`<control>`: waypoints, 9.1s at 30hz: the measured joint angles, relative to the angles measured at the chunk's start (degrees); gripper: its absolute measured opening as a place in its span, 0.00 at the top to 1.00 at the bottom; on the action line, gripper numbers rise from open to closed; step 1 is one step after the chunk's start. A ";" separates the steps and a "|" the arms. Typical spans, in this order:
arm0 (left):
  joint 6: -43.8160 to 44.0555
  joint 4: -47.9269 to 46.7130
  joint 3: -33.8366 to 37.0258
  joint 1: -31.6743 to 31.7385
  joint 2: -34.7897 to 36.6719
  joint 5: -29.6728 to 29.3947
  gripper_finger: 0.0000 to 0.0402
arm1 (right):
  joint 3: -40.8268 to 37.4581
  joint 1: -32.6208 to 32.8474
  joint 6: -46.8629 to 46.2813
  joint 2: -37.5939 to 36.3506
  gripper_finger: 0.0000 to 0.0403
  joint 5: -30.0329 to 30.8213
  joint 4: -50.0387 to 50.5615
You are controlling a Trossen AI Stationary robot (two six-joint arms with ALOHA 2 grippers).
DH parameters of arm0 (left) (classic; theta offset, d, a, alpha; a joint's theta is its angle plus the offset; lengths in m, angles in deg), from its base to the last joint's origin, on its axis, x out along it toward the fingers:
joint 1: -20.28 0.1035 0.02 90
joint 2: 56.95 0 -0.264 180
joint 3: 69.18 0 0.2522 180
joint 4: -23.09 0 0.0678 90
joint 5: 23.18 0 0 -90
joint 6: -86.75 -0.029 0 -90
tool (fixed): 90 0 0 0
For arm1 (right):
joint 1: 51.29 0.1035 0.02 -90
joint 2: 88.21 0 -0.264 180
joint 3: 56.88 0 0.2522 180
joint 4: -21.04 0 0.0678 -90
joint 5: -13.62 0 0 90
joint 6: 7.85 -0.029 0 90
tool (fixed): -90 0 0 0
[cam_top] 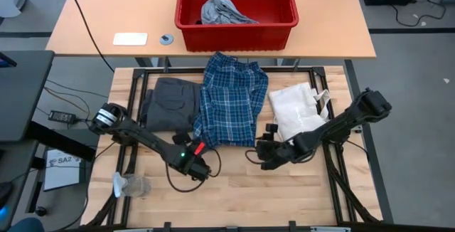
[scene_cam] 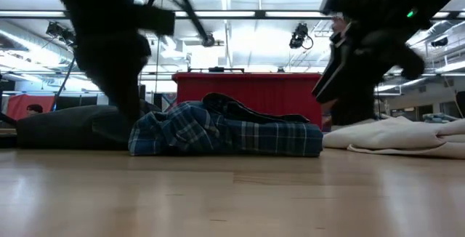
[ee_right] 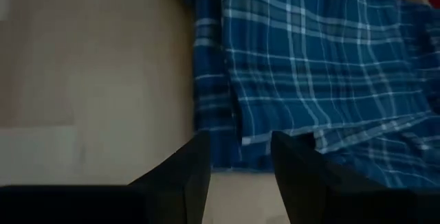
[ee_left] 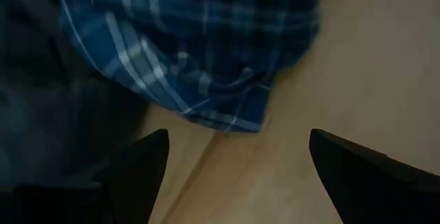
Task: Fold Laundry from Bin
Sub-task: Fold the plaid pants
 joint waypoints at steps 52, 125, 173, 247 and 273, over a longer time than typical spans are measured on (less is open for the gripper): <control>25.38 27.03 -3.01 -18.80 -1.32 7.24 0.68 | -0.07 20.43 -39.97 -1.11 0.98 -22.31 12.32; 1.46 38.70 -4.86 -15.30 0.26 10.33 0.59 | 0.68 24.01 -29.39 -0.11 0.52 -17.66 -3.09; -28.14 40.21 -5.41 -8.45 -4.25 14.74 0.59 | 17.46 16.83 -9.88 9.21 0.89 -18.71 -1.00; -23.57 18.90 -5.41 -6.33 7.76 7.66 0.59 | 19.20 18.92 -23.81 14.46 0.97 -27.01 7.84; -17.38 17.92 -5.41 -0.04 7.76 7.65 0.59 | 36.65 -39.84 13.60 -1.45 1.00 -28.75 34.78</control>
